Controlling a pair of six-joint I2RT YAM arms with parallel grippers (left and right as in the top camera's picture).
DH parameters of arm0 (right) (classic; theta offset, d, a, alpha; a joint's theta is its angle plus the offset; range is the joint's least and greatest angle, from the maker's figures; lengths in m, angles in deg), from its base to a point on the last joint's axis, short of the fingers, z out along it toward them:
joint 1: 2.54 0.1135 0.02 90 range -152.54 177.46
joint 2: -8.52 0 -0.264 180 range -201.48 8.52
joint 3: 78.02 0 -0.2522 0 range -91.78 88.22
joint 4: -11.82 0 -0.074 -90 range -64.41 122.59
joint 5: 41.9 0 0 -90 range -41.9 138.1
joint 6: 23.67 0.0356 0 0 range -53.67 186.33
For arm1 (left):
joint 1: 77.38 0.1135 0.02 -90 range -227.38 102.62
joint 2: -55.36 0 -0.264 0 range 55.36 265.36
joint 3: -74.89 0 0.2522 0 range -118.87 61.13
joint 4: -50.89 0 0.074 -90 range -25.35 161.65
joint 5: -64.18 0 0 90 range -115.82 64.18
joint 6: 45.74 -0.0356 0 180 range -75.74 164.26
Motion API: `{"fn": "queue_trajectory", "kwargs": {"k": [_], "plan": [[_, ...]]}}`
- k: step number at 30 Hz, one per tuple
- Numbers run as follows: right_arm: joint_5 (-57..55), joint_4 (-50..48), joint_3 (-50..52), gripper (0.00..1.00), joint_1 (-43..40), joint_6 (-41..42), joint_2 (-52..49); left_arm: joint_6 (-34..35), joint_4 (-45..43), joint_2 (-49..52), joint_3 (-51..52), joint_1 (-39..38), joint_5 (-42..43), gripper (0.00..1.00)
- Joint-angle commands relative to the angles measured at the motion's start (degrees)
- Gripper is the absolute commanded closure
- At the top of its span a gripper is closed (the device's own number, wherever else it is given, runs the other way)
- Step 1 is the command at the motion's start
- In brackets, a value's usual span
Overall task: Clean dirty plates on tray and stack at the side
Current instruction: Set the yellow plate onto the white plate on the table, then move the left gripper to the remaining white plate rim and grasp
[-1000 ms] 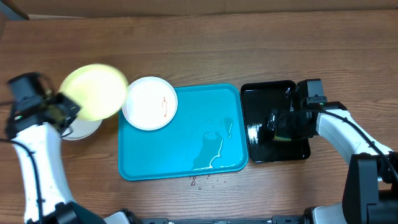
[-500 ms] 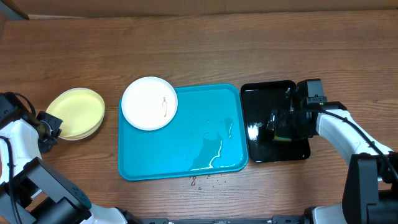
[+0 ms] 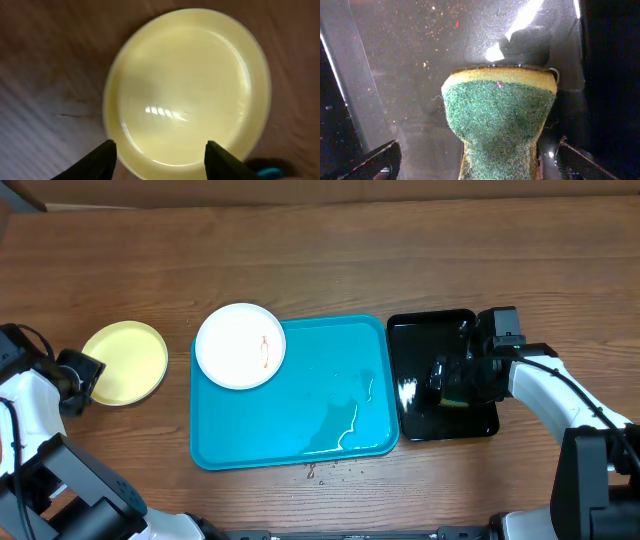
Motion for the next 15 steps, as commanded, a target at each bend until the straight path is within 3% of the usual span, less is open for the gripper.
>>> {"fn": "queue_trajectory", "kwargs": {"k": [1, 8, 15], "plan": [[-0.4, -0.2, 0.1, 0.0, 0.1, -0.1, 0.0, -1.5, 1.8, -3.1, -4.1, -1.7, 13.7, 0.42], [-0.3, -0.2, 0.1, 0.0, 0.1, -0.1, 0.0, -6.0, 10.9, -7.0, -4.0, -14.4, 13.1, 0.45], [-0.3, -0.2, 0.1, 0.0, 0.1, -0.1, 0.0, -6.2, 10.5, -4.0, -1.4, -31.2, -5.5, 0.45]]}}
